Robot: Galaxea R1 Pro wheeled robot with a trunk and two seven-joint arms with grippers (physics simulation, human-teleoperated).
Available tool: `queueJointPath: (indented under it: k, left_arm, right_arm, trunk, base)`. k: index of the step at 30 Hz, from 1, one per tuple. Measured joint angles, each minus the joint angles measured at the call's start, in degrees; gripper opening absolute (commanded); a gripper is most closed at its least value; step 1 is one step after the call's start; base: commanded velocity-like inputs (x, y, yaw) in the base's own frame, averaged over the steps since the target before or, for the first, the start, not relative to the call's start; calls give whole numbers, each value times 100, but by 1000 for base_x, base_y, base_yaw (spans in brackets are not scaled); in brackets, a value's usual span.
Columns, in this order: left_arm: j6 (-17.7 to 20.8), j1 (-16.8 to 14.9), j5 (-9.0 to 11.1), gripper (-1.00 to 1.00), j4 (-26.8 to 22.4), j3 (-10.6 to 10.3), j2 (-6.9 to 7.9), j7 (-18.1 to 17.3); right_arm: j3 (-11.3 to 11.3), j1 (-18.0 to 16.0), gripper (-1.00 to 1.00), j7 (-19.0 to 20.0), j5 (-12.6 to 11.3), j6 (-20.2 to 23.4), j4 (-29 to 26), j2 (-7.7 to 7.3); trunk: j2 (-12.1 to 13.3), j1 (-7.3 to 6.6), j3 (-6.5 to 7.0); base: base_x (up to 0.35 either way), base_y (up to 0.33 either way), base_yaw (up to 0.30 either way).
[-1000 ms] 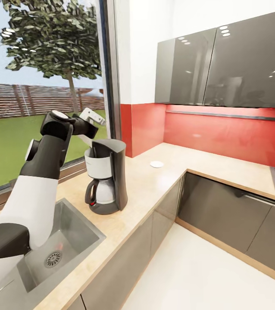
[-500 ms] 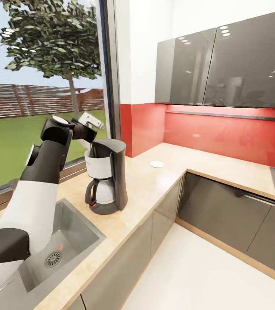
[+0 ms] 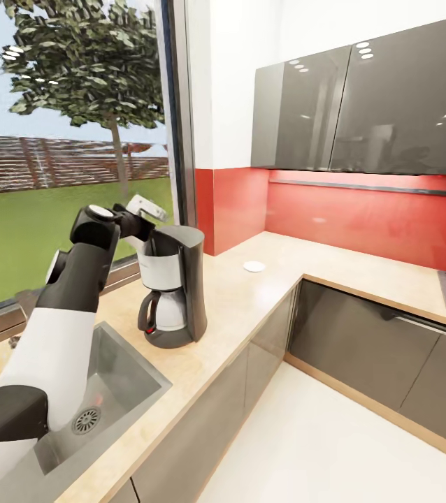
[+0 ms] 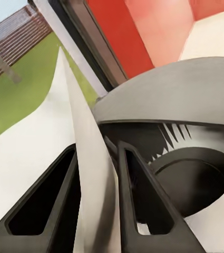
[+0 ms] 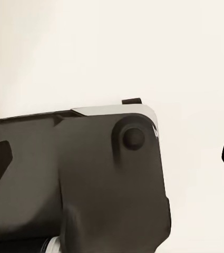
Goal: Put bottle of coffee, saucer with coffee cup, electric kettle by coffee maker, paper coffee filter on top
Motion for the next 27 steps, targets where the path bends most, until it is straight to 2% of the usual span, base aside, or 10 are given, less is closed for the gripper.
queueJointPath:
  k: [11, 14, 19, 27]
  left_arm:
    - [0, 4, -1, -100, -437, -2, 0, 44]
    - [0, 21, 1, -100, -463, -4, -1, 44]
    - [0, 82, 1, -100, -473, -5, -6, 44]
    - [0, 178, 19, -100, -473, -6, -8, 45]
  right_arm:
    - [0, 0, 100, 0, 0, 0, 3, 0]
    - [0, 0, 100, 0, 0, 0, 3, 0]
    - [0, 0, 100, 0, 0, 0, 3, 0]
    - [1, 0, 100, -9, 0, 0, 2, 0]
  trunk:
    - [0, 0, 0]
    - [0, 0, 0]
    - [-1, -3, 0]
    - [0, 0, 0]
  base:
    - [0, 0, 0]
    - [56, 0, 0]
    - [281, 0, 0]
    - [31, 0, 0]
